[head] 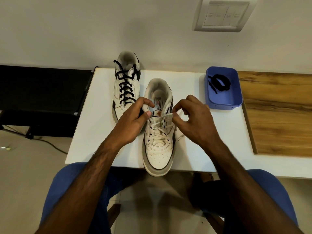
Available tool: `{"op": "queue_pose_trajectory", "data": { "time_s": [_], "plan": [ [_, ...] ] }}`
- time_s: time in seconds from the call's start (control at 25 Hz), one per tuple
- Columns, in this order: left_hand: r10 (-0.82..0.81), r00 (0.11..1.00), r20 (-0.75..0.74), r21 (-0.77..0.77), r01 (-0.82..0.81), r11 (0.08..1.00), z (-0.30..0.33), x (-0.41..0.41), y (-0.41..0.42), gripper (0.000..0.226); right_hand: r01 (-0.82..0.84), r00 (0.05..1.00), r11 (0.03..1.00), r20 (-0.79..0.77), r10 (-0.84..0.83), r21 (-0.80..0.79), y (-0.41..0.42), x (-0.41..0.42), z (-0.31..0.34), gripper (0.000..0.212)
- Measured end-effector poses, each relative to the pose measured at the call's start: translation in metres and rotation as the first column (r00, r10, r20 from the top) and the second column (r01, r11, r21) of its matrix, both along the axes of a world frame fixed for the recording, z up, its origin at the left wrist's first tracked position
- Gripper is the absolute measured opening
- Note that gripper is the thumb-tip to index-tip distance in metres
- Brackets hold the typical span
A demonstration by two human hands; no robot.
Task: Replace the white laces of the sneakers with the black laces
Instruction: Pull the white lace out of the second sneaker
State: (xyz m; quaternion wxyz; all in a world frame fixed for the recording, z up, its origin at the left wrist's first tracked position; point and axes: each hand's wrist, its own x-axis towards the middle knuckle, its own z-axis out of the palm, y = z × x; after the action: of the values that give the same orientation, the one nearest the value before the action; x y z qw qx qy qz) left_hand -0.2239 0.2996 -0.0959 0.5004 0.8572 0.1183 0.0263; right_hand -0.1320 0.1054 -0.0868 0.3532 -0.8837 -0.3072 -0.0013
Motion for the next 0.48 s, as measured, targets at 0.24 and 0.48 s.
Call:
{"op": "queue_pose_trajectory", "data": {
  "time_s": [0.24, 0.48],
  "plan": [
    [-0.005, 1.0, 0.009, -0.015, 0.005, 1.0, 0.0, 0.0, -0.001, 0.017, -0.178, 0.977, 0.972, 0.09, 0.193, -0.151, 0.027, -0.017, -0.009, 0.012],
    [-0.001, 1.0, 0.007, -0.009, 0.001, 1.0, 0.0, 0.0, -0.001, 0.016, -0.088, 0.995, 0.996, 0.048, 0.088, -0.012, 0.009, 0.001, -0.004, 0.012]
  ]
}}
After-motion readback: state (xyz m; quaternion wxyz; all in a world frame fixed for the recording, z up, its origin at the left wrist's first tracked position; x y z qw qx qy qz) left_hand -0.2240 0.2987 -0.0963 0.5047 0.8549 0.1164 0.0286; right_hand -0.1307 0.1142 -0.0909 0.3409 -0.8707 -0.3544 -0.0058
